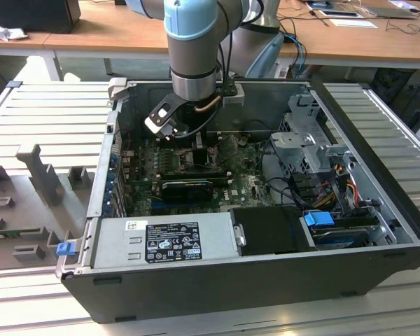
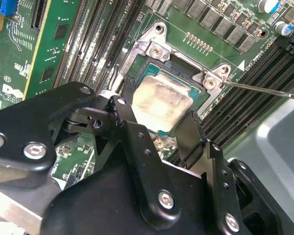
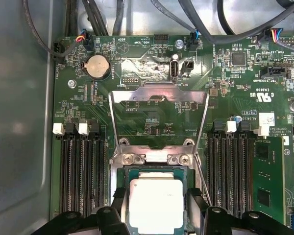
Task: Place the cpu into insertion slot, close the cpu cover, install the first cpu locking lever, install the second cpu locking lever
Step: 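Place the cpu into insertion slot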
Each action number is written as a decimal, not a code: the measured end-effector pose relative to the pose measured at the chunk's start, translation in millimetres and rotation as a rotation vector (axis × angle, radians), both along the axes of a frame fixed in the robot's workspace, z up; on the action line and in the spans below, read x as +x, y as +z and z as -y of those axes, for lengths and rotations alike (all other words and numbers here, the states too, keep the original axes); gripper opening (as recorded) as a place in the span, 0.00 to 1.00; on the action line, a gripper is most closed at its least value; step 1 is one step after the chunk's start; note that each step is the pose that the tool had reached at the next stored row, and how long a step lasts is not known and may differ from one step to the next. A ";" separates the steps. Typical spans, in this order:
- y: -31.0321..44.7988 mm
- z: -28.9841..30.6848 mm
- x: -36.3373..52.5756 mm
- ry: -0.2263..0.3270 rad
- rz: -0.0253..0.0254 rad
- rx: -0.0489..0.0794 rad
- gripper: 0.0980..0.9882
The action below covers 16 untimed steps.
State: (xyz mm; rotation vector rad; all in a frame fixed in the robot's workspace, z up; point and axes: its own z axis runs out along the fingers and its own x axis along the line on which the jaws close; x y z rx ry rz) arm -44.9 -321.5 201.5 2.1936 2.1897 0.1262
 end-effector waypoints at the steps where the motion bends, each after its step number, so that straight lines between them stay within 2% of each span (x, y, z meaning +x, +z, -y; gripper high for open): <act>1: 0.4 0.0 0.0 0.000 0.0000 0.000 0.57; 10: 6.7 0.0 0.0 0.000 -0.0008 0.000 0.57; 13: 8.7 0.0 0.1 0.000 -0.0036 0.000 0.57; 16: 10.5 0.0 0.1 0.000 -0.0057 0.000 0.34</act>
